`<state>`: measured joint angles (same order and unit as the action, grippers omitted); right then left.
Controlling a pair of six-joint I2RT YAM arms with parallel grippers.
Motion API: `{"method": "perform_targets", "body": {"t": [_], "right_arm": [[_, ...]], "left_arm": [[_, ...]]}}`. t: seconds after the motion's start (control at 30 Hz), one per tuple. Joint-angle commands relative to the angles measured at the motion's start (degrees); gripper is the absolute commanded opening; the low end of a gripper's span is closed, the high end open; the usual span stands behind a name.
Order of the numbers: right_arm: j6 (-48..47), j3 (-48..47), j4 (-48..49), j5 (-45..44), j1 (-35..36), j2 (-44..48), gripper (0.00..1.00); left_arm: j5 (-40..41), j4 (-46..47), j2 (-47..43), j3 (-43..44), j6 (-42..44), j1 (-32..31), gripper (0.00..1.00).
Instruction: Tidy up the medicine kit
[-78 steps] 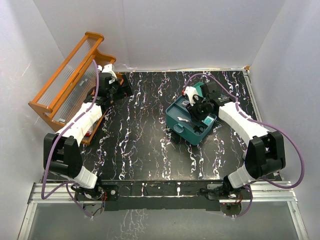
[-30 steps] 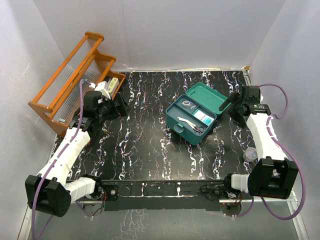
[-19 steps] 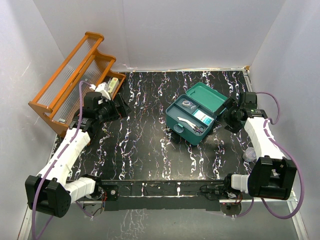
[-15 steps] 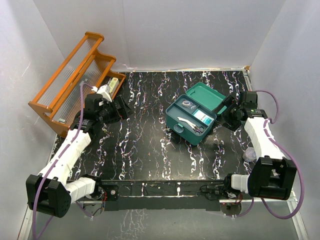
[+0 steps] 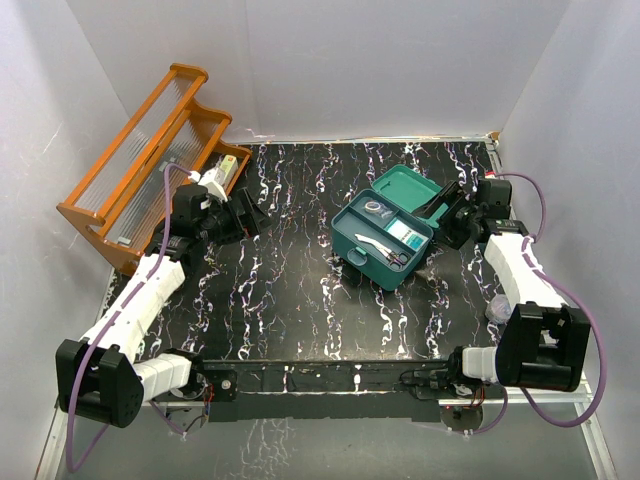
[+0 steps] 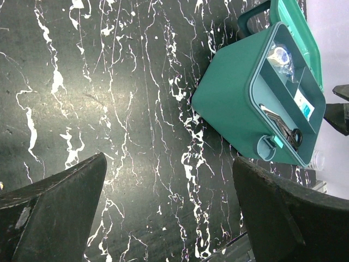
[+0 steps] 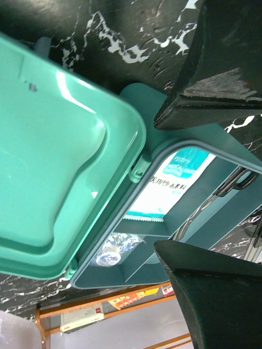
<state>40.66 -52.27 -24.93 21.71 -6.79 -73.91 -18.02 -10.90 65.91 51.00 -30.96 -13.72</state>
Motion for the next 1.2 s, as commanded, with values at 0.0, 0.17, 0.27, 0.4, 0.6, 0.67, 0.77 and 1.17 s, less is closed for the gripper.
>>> {"method": "perform_targets", "body": {"t": [0.0,0.17,0.27,0.4,0.6,0.67,0.77,1.17], "right_arm": [[-0.3,-0.5,8.3,1.3,0.6,-1.0,0.79],[-0.3,-0.4,10.3,1.5,2.3,-4.0,0.79],[0.3,-1.0,10.6,0.8,5.5,-4.6,0.78],[3.7,-0.7,11.1,-2.1,11.8,-4.0,0.76],[14.1,1.0,12.9,-7.8,20.5,-2.5,0.74],[15.8,0.8,12.9,-9.4,22.9,-2.5,0.75],[16.6,-0.4,10.9,-11.9,23.4,-2.9,0.80],[10.0,-6.4,0.6,-12.7,10.8,-1.3,0.84]], "left_arm": [[-2.0,1.7,-0.6,0.5,-1.0,0.1,0.99],[-2.0,1.5,-0.5,0.7,-0.8,0.1,0.99],[-2.1,0.9,-0.3,1.2,-0.4,0.1,0.99],[-1.6,0.4,-0.2,1.4,-0.6,0.1,0.99],[0.4,-0.4,0.1,1.3,-1.5,0.1,0.99],[0.9,-0.5,0.5,1.4,-1.6,0.1,0.99],[1.0,-0.8,1.5,2.0,-1.9,0.0,0.99],[-0.3,-0.4,5.6,5.1,-1.5,0.1,0.99]]}}
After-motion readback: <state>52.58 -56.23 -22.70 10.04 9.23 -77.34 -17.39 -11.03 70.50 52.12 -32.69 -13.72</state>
